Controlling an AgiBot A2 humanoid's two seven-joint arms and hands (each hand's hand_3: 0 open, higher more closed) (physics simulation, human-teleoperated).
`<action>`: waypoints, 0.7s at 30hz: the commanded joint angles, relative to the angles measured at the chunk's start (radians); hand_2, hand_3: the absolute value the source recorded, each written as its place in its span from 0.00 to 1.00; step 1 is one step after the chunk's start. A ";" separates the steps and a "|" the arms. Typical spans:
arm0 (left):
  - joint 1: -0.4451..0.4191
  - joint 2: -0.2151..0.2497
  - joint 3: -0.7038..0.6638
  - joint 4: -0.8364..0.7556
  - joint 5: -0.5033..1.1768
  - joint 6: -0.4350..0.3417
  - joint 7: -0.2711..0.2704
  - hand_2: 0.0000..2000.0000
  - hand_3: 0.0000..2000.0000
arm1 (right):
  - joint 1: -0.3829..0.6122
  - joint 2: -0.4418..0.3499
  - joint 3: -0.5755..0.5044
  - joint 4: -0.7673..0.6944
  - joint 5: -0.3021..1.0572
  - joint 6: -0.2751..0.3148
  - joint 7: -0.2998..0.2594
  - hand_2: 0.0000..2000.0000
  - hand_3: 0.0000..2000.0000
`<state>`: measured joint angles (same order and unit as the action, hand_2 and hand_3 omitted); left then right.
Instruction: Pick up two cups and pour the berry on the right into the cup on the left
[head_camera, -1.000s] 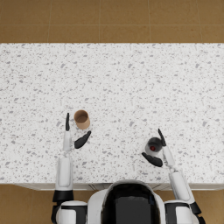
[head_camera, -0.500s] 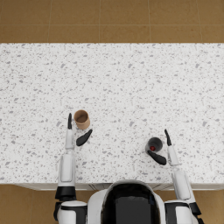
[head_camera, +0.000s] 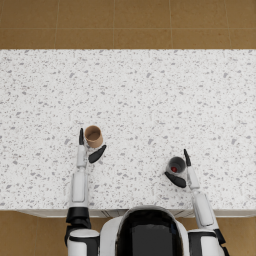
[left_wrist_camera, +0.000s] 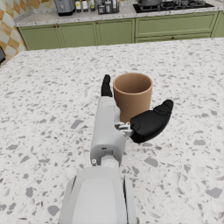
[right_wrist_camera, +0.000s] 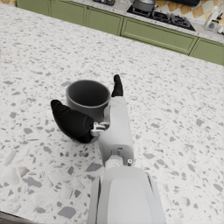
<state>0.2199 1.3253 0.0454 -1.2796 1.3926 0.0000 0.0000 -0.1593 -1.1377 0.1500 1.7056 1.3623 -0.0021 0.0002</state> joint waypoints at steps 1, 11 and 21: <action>0.044 0.009 -0.002 0.039 0.000 0.000 0.000 0.00 0.00 | 0.010 -0.007 0.009 -0.018 0.000 -0.001 0.000 0.00 0.00; 0.092 0.034 -0.012 0.125 0.000 0.000 0.000 0.00 0.00 | 0.044 -0.043 0.011 -0.083 0.000 0.009 0.001 0.00 0.00; 0.150 0.058 -0.015 0.240 0.000 0.000 0.000 0.00 0.00 | 0.092 -0.085 0.021 -0.147 -0.001 0.027 0.003 0.00 0.00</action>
<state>0.3455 1.3825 0.0333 -1.0578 1.3923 0.0001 -0.0003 -0.0855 -1.2169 0.1697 1.5685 1.3617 0.0260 0.0037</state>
